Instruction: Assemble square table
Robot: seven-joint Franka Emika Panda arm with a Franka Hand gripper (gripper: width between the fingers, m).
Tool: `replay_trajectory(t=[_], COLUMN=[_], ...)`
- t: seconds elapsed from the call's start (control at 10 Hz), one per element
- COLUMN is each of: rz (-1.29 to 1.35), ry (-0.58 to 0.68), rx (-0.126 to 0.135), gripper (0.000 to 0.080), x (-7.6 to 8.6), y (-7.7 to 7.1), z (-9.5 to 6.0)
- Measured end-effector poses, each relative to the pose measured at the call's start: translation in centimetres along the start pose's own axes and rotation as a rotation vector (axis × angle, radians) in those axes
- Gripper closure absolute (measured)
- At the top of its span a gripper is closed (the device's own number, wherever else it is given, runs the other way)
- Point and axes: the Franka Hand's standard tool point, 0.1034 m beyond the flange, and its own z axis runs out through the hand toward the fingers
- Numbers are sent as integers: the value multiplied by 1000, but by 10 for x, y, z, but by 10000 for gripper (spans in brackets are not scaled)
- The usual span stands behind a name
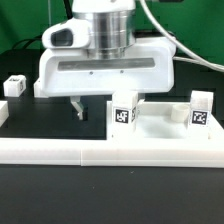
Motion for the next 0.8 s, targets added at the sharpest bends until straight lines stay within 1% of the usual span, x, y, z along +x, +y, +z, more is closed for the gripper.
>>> replay_trajectory(t=[0.1, 0.2, 0.6, 0.8], rz=[-5, 3, 12, 18], ry=[4, 11, 6, -14], rx=[-5, -8, -5, -6], gripper=[150, 150, 150, 150], x=[1, 1, 0, -11], y=[0, -3, 1, 1], z=[3, 3, 2, 12])
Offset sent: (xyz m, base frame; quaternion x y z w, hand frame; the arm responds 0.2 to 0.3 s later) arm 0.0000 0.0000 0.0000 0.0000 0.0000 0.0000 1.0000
